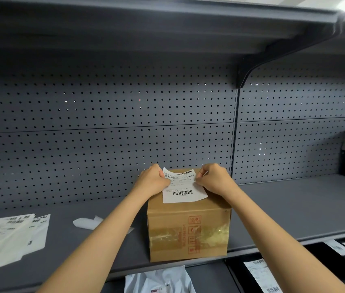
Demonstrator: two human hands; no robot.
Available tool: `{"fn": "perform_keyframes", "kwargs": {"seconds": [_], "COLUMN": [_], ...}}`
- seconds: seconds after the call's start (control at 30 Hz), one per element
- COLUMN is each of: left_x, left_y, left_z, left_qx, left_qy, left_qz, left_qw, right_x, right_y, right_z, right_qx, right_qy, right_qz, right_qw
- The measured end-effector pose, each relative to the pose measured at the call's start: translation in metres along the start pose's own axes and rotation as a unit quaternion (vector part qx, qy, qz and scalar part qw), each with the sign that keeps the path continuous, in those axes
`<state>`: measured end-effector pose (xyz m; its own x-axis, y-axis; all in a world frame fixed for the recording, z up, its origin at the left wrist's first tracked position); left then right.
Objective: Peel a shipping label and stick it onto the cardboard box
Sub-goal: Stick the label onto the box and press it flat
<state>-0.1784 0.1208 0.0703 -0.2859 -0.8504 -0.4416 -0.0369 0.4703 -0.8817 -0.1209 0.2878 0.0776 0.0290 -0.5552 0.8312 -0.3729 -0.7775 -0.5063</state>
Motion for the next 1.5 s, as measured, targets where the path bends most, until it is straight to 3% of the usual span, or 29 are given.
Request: {"fn": "perform_keyframes", "kwargs": {"seconds": [0.43,0.63,0.77,0.9,1.3,1.5], "left_x": [-0.004,-0.015,-0.023,-0.019,0.021,-0.009], "left_y": [-0.001,-0.011,-0.004,0.005,-0.013,-0.004], "left_z": [0.004,0.011,0.018,0.021,0.02,0.021], "left_qx": [0.005,-0.078,0.007,0.085,0.035,0.042], "left_qy": [0.014,0.126,0.178,0.174,0.151,0.194], "left_qz": [-0.019,0.035,0.067,0.09,0.074,0.023], "left_qw": [1.0,0.988,0.982,0.977,0.985,0.98], "right_x": [-0.002,0.006,0.014,0.014,-0.006,0.013], "right_y": [0.003,0.005,0.019,0.025,-0.005,0.021], "right_z": [-0.001,0.005,0.009,0.01,0.007,0.003], "right_qx": [0.021,0.029,0.122,0.17,0.144,0.156], "right_qy": [-0.006,-0.079,-0.114,-0.106,-0.074,-0.113], "right_qz": [0.014,-0.01,-0.005,-0.002,0.041,0.091], "right_qw": [1.0,0.996,0.986,0.98,0.986,0.977]}}
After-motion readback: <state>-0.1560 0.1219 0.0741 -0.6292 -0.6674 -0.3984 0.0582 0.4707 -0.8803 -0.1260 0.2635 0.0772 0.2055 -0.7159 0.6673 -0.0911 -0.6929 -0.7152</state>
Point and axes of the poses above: each hand's wrist, its own z-axis away from the middle knuckle, its own y-axis out of the palm, x = y × z, the point moved 7 cm from there along -z, towards the middle knuckle, and after that the axes turned 15 degrees about -z, right-handed, at the moved point
